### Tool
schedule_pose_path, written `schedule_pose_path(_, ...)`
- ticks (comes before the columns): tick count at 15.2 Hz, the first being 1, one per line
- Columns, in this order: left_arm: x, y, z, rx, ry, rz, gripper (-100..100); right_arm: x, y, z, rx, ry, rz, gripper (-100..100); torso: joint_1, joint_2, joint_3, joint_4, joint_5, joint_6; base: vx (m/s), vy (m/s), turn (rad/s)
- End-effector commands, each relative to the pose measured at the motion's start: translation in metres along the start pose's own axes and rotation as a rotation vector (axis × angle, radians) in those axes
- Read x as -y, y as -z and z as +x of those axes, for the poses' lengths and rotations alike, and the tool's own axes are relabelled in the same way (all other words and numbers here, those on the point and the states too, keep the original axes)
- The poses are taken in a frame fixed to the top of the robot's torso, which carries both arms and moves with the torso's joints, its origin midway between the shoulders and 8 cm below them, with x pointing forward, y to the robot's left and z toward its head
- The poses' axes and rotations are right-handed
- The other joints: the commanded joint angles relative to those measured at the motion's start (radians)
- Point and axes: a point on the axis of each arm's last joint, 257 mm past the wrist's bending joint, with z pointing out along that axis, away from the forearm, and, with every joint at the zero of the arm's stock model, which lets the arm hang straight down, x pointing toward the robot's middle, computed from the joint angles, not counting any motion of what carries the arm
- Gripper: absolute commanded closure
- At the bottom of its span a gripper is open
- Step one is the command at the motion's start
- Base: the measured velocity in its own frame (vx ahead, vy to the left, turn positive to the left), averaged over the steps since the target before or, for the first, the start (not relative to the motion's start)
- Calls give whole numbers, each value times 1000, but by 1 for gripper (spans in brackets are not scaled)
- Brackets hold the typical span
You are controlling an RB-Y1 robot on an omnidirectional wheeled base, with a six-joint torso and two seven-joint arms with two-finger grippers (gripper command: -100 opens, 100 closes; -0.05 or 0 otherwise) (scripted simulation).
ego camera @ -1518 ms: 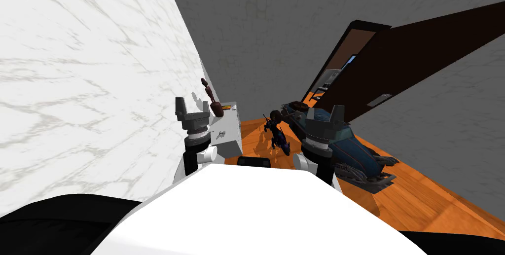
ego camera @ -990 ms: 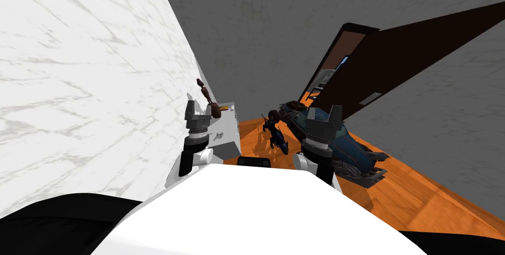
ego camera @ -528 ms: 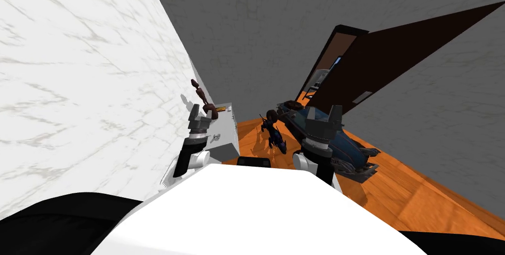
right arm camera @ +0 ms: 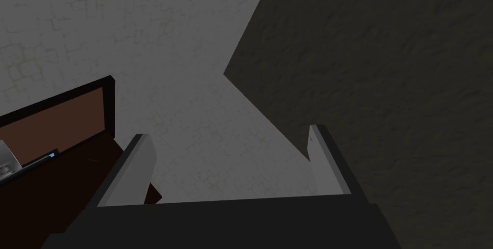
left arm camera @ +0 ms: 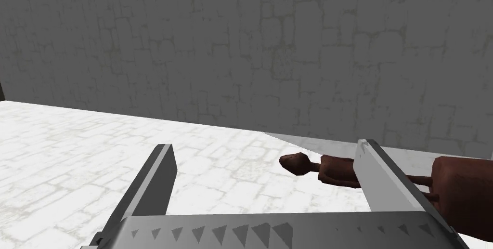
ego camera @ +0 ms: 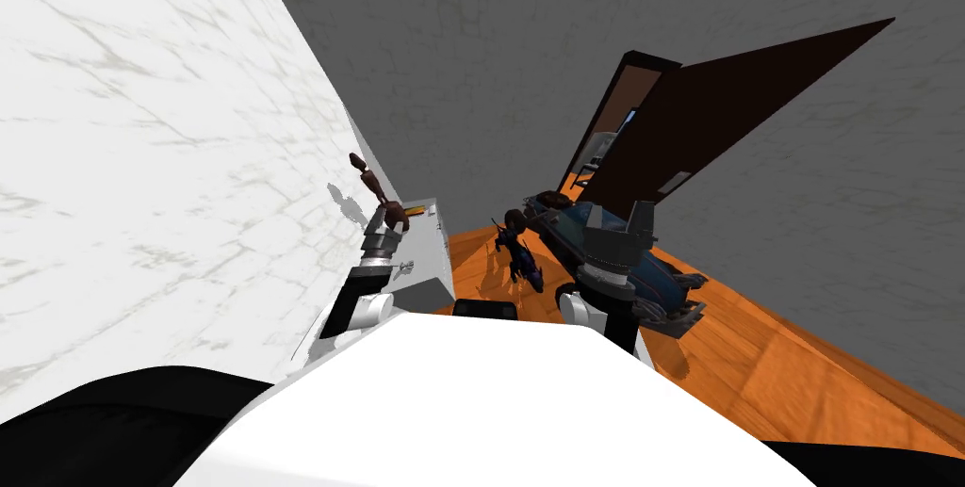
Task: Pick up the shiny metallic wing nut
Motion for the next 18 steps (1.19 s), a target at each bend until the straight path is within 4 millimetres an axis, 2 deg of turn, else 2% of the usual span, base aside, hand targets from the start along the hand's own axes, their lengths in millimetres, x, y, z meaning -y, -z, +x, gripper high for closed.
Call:
schedule_pose_path(1,-23,3,-11,17,-4,-72,-100,0,0,0,0,0,0,0,0,0,0,0,0,0,40,-23,-87)
schedule_pose_path(2,-24,3,-11,17,-4,-75,-100,0,0,0,0,0,0,0,0,0,0,0,0,0,33,-12,-23)
schedule_pose_path(5,-61,18,-35,56,-14,-206,-100,0,0,0,0,0,0,0,0,-1,0,0,0,0,43,-22,-110)
schedule_pose_path(7,-67,19,-35,59,-13,-229,-100,0,0,0,0,0,0,0,0,-1,-1,0,0,0,35,-14,-56)
schedule_pose_path(8,-83,29,-47,79,-17,-286,-100,0,0,0,0,0,0,0,1,0,0,0,0,0,36,-10,-95)
schedule_pose_path(10,-88,30,-48,82,-17,-310,-100,0,0,0,0,0,0,0,1,0,0,0,0,0,36,-5,-66)
schedule_pose_path(11,-105,42,-61,104,-20,-370,-100,0,0,0,0,0,0,0,1,0,0,0,0,0,41,-9,-94)
schedule_pose_path(13,-110,44,-61,106,-19,-392,-100,0,0,0,0,0,0,0,1,-1,0,0,0,0,37,-8,-66)
schedule_pose_path(14,-124,56,-74,129,-22,-446,-100,0,0,0,0,0,0,0,1,0,0,0,0,0,37,-12,-103)
schedule_pose_path(16,-131,60,-75,132,-21,-475,-100,0,0,0,0,0,0,0,1,0,0,0,0,0,38,-7,-67)
schedule_pose_path(17,-144,74,-88,155,-23,-530,-100,0,0,0,0,0,0,0,1,0,0,0,0,0,38,-2,-85)
schedule_pose_path(18,-150,77,-88,158,-22,-555,-100,0,0,0,0,0,0,0,1,0,0,0,0,0,44,-1,-100)
